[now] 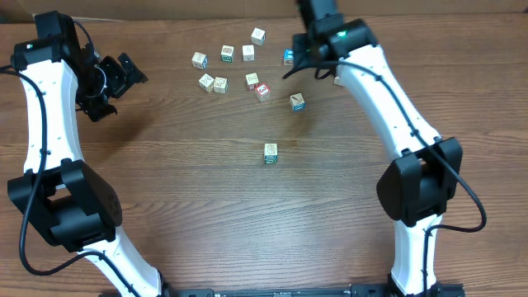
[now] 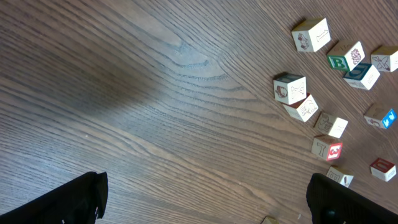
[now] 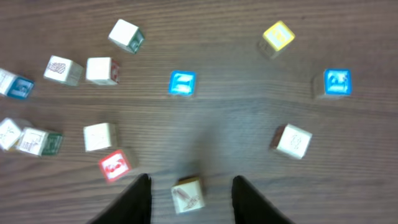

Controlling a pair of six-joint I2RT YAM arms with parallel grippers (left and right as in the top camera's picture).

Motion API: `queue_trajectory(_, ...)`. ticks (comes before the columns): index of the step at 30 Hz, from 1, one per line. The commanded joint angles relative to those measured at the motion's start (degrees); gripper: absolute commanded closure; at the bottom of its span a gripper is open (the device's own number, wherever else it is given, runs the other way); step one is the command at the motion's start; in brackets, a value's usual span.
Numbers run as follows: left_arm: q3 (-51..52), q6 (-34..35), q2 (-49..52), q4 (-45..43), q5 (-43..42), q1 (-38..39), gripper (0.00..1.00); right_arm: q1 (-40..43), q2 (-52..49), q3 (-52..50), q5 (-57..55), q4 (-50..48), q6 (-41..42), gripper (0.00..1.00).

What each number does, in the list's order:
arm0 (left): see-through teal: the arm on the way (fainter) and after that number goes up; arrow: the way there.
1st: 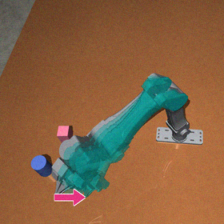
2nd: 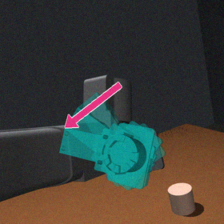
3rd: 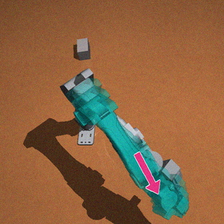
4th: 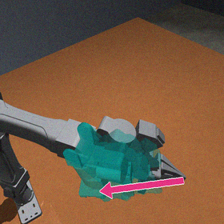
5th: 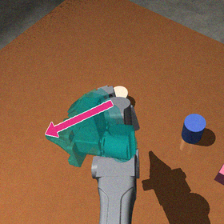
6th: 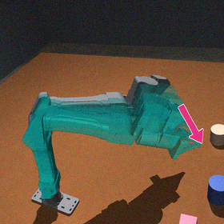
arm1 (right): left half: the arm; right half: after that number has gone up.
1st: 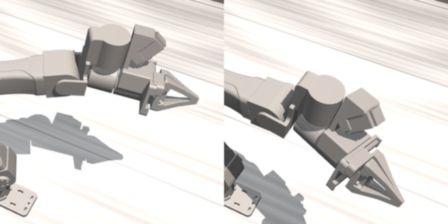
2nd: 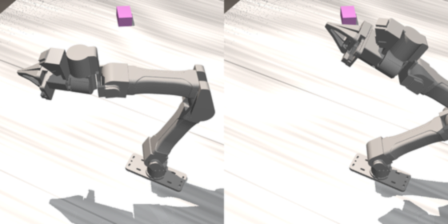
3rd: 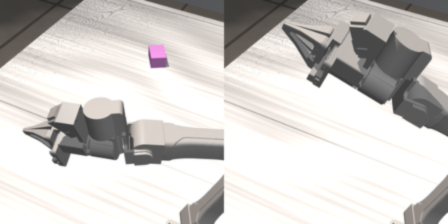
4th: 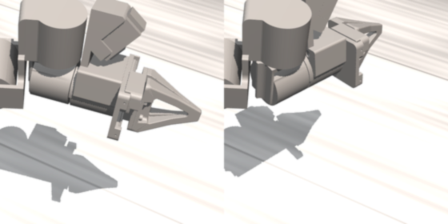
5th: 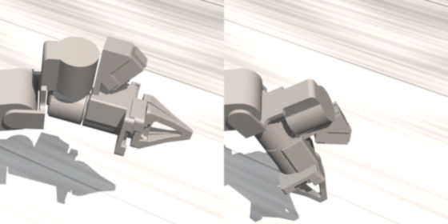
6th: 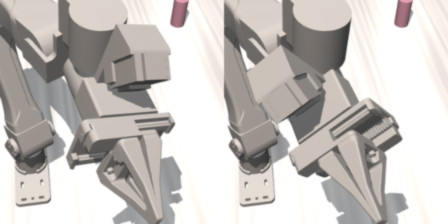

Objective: Form a tower
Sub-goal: 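Move the right gripper right toward the B block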

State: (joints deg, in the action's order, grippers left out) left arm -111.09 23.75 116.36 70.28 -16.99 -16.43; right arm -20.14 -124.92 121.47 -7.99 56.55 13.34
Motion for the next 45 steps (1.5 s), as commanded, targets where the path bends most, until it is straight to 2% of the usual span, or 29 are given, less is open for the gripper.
queue_trajectory(1, -0.8, -1.0, -0.2, 0.0, -0.4, 0.3, 0.01, 0.9, -3.5, -1.8, 5.0, -1.0, -0.6, 0.73)
queue_trajectory(4, -0.8, -1.0, -0.2, 0.0, -0.4, 0.3, 0.01, 1.4, -6.8, -2.1, 6.4, -2.2, -1.9, 0.81)
queue_trajectory(10, -0.8, -1.0, -0.2, 0.0, -0.4, 0.3, 0.0, 1.1, -12.7, -2.2, 7.1, -5.4, -4.5, 0.82)
queue_trajectory(16, -0.8, -1.0, -0.2, 0.0, -0.4, 0.3, 0.01, 0.9, -15.3, -2.2, 8.5, -4.2, -4.4, 0.84)
queue_trajectory(25, -0.8, -1.0, -0.2, -0.1, -0.4, 0.3, 0.0, 1.2, -15.5, -2.2, 8.5, 9.7, -4.4, 0.81)
queue_trajectory(27, -0.8, -1.0, -0.2, 0.0, -0.4, 0.3, 0.01, 1.3, -15.5, -2.2, 8.6, 13.3, -4.4, 0.78)
queue_trajectory(31, -0.8, -1.0, -0.2, -0.1, -0.4, 0.3, 0.0, 1.3, -15.5, -2.2, 8.5, 15.1, -4.4, 0.76)
queue_trajectory(33, -0.8, -1.0, -0.2, 0.0, -0.4, 0.3, 0.0, 1.3, -15.5, -2.1, 8.5, 14.3, -4.4, 0.95)
queue_trajectory(45, -0.8, -1.0, -0.2, -0.1, -0.4, 0.3, 0.0, 1.1, -11.9, 4.2, 10.8, 16.2, -1.4, 0.96)
